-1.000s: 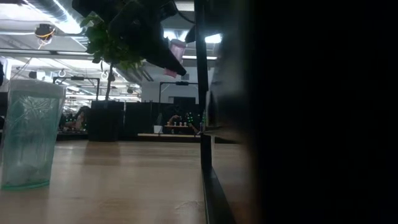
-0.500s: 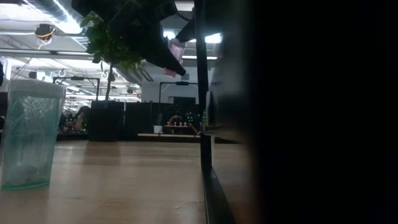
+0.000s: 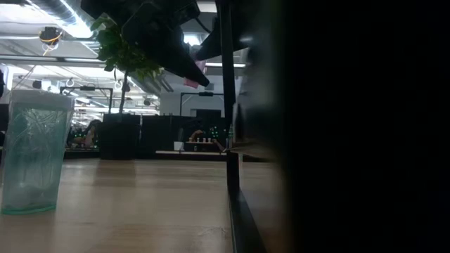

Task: Pick and place medicine bottles onto shelf by color
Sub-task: Put the top pink pill bottle on the shelf aligned with the other pink pill bottle

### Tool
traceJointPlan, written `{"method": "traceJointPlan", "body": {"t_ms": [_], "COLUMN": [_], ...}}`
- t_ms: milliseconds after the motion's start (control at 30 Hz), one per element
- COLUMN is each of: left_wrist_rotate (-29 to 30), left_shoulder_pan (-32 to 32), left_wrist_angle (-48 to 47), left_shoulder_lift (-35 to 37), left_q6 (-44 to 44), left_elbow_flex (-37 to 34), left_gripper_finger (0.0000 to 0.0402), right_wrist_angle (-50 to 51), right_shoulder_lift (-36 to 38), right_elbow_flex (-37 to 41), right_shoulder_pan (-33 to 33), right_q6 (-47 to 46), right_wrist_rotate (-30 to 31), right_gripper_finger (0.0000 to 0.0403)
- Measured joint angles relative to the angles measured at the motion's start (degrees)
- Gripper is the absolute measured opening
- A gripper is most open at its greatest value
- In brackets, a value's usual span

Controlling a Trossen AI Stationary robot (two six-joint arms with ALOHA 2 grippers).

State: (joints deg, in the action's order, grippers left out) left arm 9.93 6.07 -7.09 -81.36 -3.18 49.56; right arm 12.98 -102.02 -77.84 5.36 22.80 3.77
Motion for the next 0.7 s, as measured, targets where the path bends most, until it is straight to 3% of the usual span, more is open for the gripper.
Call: {"method": "traceJointPlan", "body": {"t_ms": [200, 567, 700], "left_wrist_rotate": [-0.04, 0.00, 0.00], "left_shoulder_pan": [0.00, 0.00, 0.00], "left_wrist_angle": [0.02, 0.07, 0.09], "left_shoulder_lift": [0.00, 0.00, 0.00], "left_q6": [-0.02, -0.12, -0.15], "left_elbow_flex": [0.00, 0.00, 0.00], "left_gripper_finger": [0.0075, 0.0075, 0.0075], "right_wrist_angle": [-0.01, 0.01, 0.03], "right_shoulder_lift": [0.00, -0.04, -0.04], "right_elbow_flex": [-0.04, -0.07, -0.07], "right_shoulder_pan": [-0.01, -0.01, -0.01], "right_q6": [0.00, -0.02, -0.04], "right_wrist_rotate": [0.02, 0.03, 0.04], "right_gripper_finger": [0.0205, 0.0112, 0.0104]}}
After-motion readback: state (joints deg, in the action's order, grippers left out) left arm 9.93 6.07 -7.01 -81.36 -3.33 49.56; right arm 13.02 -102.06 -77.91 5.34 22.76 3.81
